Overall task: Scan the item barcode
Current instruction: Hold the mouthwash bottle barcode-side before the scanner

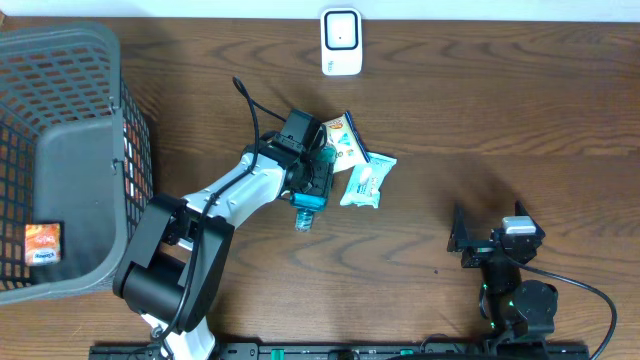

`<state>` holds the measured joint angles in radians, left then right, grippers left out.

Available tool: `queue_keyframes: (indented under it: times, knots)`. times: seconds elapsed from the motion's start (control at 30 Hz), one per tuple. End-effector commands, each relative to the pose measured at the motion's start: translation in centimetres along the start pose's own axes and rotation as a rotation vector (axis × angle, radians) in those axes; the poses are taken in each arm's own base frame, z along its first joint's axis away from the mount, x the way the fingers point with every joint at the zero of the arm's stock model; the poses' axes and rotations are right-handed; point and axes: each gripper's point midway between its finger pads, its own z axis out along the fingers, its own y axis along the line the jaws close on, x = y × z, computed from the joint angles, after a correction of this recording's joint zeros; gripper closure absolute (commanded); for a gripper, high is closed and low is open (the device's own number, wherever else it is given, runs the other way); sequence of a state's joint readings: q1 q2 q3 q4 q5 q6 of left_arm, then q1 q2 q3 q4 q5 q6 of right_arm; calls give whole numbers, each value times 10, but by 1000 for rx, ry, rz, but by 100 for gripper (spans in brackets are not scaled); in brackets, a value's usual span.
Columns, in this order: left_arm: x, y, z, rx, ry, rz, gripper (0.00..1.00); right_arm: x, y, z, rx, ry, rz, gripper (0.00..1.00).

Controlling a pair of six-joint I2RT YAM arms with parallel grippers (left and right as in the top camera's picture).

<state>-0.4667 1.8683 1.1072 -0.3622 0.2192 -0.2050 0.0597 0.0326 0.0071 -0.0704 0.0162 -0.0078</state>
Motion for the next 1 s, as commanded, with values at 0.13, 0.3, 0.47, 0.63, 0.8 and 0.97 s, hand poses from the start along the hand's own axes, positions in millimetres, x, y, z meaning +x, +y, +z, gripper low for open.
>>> queue_keyframes:
  times: [0.13, 0.3, 0.47, 0.63, 0.8, 0.97]
  knots:
    - [21, 11, 21, -26, 70, -8, 50, 1, 0, 0, 4, 4, 3, 1]
    - [20, 11, 21, -25, 66, -8, 50, 1, 0, 0, 4, 4, 3, 1]
    - [20, 11, 21, -26, 67, -7, 39, 1, 0, 0, 4, 4, 3, 1]
    - [20, 13, 21, -34, 66, -7, 29, 1, 0, 0, 4, 4, 3, 1]
    - [21, 14, 22, -42, 68, -8, 20, 1, 0, 0, 4, 4, 3, 1]
    - [21, 15, 25, -42, 70, -8, 15, 1, 0, 0, 4, 4, 3, 1]
